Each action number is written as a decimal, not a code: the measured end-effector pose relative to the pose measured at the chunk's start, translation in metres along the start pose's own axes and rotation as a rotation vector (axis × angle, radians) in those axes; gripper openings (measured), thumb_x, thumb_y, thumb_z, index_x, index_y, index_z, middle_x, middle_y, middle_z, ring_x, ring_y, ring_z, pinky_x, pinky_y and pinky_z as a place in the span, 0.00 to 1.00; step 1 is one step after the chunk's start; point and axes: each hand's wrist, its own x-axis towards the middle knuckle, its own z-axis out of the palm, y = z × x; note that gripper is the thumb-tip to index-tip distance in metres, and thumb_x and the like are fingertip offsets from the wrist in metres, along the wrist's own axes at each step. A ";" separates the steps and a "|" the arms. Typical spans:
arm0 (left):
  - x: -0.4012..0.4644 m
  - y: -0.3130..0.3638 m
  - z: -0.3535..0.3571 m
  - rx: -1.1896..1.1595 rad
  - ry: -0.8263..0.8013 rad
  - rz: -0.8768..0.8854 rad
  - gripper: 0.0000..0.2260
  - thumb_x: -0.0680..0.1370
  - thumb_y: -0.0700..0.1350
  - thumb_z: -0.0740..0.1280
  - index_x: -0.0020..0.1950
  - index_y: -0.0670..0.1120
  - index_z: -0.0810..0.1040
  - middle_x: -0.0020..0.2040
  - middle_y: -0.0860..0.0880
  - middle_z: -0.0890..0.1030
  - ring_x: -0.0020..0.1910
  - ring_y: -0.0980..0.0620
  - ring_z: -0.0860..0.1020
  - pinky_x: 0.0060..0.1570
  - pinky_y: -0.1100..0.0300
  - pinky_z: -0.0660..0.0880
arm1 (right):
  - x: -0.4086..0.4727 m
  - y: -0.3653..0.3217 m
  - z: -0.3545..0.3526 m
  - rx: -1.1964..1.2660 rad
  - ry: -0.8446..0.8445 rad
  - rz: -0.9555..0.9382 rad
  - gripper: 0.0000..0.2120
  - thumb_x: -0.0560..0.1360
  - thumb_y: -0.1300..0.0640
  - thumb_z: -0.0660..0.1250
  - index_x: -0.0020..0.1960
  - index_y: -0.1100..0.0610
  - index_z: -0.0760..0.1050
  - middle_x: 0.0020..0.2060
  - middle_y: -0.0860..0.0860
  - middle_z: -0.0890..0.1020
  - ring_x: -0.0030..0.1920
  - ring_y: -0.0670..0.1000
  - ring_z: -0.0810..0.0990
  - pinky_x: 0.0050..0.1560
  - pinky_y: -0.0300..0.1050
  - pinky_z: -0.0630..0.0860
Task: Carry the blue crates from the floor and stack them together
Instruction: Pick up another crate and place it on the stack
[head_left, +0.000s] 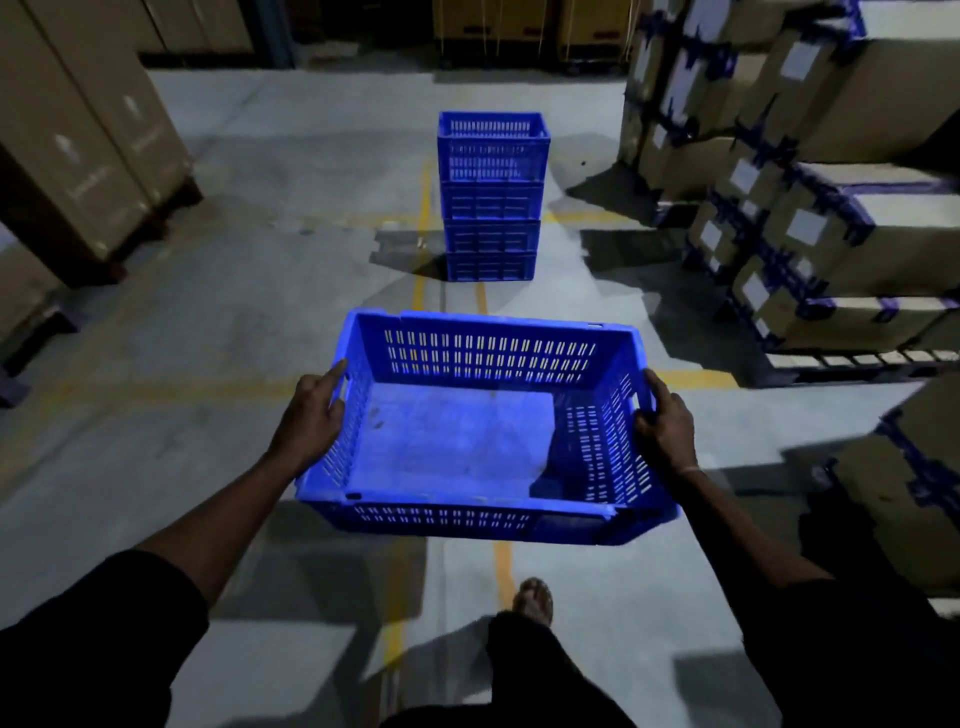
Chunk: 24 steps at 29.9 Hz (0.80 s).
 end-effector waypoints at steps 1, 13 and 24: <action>0.023 0.004 0.006 0.005 0.002 0.004 0.27 0.80 0.37 0.63 0.79 0.47 0.64 0.59 0.37 0.73 0.54 0.37 0.77 0.53 0.53 0.72 | 0.026 -0.002 0.002 0.001 -0.008 0.000 0.32 0.71 0.56 0.60 0.77 0.52 0.67 0.50 0.64 0.77 0.49 0.65 0.78 0.50 0.48 0.70; 0.308 0.059 0.042 0.006 0.037 0.005 0.27 0.79 0.34 0.64 0.78 0.42 0.65 0.58 0.33 0.74 0.56 0.35 0.76 0.52 0.53 0.70 | 0.342 -0.052 0.009 -0.046 -0.041 -0.051 0.30 0.76 0.59 0.63 0.77 0.50 0.65 0.56 0.62 0.78 0.52 0.62 0.80 0.56 0.53 0.75; 0.621 0.025 0.086 -0.026 0.039 0.020 0.27 0.79 0.35 0.64 0.78 0.42 0.65 0.56 0.32 0.75 0.57 0.34 0.76 0.54 0.50 0.71 | 0.637 -0.121 0.095 -0.114 -0.025 -0.083 0.30 0.78 0.63 0.64 0.78 0.52 0.65 0.63 0.63 0.77 0.57 0.59 0.79 0.54 0.43 0.69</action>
